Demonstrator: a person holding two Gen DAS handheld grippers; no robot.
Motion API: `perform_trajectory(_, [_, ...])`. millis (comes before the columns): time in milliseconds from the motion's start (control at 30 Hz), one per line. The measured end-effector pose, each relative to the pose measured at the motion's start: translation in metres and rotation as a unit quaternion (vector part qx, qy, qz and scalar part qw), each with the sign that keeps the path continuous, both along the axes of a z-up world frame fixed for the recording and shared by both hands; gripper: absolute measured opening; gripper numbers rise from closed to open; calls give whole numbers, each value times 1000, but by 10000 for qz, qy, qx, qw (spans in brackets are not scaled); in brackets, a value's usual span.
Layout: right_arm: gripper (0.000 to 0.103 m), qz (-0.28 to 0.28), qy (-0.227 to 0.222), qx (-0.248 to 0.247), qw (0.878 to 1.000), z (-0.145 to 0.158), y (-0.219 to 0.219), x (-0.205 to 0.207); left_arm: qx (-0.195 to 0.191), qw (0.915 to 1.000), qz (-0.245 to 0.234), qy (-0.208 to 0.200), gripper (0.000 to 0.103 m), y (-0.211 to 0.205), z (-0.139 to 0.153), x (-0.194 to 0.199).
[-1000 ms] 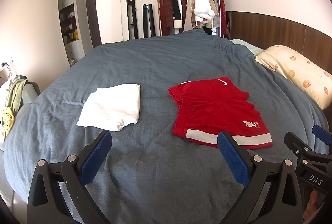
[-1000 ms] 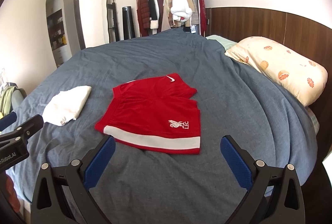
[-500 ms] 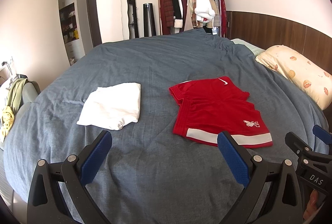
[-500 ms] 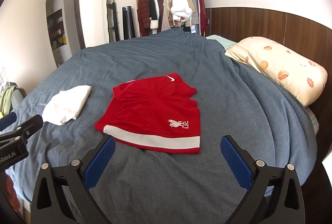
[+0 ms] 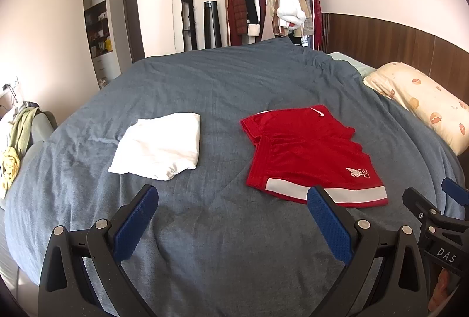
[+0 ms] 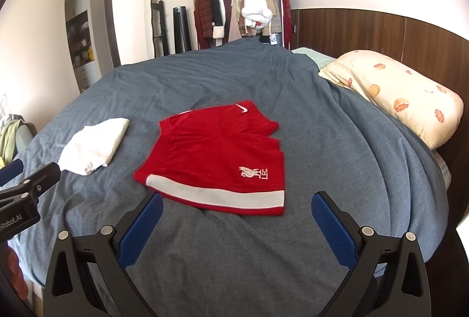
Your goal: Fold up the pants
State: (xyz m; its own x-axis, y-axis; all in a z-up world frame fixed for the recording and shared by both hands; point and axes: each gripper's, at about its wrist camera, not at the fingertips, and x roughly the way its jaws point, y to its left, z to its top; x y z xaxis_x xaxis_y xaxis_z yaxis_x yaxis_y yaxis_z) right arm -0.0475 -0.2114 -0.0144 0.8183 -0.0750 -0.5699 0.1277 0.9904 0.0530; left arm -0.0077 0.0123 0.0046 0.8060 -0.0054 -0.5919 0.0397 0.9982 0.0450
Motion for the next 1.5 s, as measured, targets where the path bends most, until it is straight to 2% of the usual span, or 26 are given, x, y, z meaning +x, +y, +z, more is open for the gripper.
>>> perform_trajectory(333, [103, -34, 200, 41, 9998, -14, -1, 12, -8, 9996, -14, 273, 103, 3, -18, 18])
perform_trajectory(633, [103, -240, 504, 159, 9983, -42, -7, 36, -65, 9988, -25, 487, 103, 6, -47, 43])
perform_trajectory(800, [103, -392, 506, 318, 9974, -53, -15, 47, -85, 9993, -67, 346, 103, 6, -57, 56])
perform_trajectory(967, [102, -639, 525, 514, 9952, -65, -25, 57, -32, 9990, -245, 368, 95, -2, -70, 76])
perform_trajectory(1067, [102, -769, 564, 546, 9939, -71, -31, 65, 0, 9985, -355, 422, 94, -7, -77, 89])
perform_trajectory(1200, [99, -928, 632, 575, 9920, -79, -39, 73, 5, 9973, -520, 518, 90, -14, -88, 104])
perform_trajectory(1367, [90, -1061, 843, 791, 9876, -92, -50, 85, -171, 9950, -610, 777, 81, -21, -104, 125])
perform_trajectory(1500, [83, -1085, 978, 887, 9853, -102, -55, 92, -264, 9935, -641, 904, 78, -25, -116, 139])
